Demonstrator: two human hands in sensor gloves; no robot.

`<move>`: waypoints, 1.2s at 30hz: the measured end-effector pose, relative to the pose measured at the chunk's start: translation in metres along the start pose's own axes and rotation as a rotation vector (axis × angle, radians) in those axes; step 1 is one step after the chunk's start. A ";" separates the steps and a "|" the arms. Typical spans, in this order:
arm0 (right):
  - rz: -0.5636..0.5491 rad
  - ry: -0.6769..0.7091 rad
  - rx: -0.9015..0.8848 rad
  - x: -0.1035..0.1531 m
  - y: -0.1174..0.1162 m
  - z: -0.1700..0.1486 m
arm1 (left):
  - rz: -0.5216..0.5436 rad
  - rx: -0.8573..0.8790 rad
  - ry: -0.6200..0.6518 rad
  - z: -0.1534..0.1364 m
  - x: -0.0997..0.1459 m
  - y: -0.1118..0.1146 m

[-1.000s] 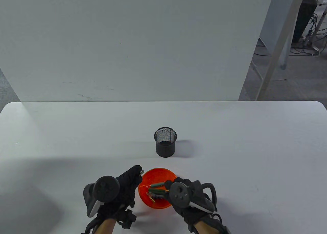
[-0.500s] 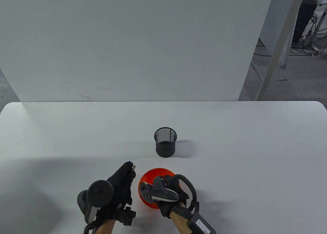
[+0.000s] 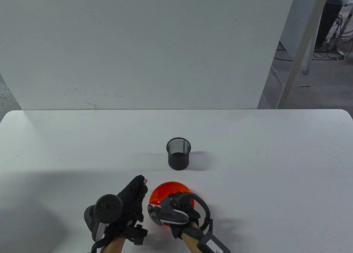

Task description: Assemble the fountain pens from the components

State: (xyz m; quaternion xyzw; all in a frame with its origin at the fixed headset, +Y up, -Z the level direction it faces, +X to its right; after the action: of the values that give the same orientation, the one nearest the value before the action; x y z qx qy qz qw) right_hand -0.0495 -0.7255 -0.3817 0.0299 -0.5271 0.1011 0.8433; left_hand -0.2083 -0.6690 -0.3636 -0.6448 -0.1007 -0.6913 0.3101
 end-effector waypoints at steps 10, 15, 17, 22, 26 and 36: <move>-0.010 -0.025 -0.084 -0.001 -0.002 -0.003 | -0.001 0.006 0.005 0.000 0.000 0.001; 0.002 -0.026 -0.106 -0.002 -0.002 -0.003 | -0.007 0.006 -0.006 -0.002 0.000 0.002; 0.004 -0.020 -0.110 -0.002 -0.002 -0.003 | -0.013 0.003 -0.005 -0.002 -0.001 0.003; 0.013 -0.039 -0.125 -0.004 0.000 -0.004 | -0.033 -0.006 -0.010 -0.004 -0.001 0.007; 0.011 -0.036 -0.117 -0.004 0.000 -0.002 | -0.025 0.010 -0.005 -0.002 0.000 0.006; 0.018 -0.035 -0.087 -0.005 0.001 0.001 | -0.029 0.010 -0.012 -0.005 0.000 0.006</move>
State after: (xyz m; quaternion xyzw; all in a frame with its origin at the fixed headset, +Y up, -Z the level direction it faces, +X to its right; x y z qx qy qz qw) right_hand -0.0532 -0.7257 -0.3859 -0.0096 -0.5459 0.0849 0.8335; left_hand -0.2091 -0.6758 -0.3659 -0.6457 -0.1152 -0.6915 0.3026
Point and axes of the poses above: the tracker on the back of each hand, its own z axis roughly to the thumb side, its own x axis roughly from the fingertips to the wrist, y = z × x, the point moved 4 cm from there along -x, roughly from the wrist to the fingertips, and after that the axes turned 9 degrees about -x, right-handed, at the moved point
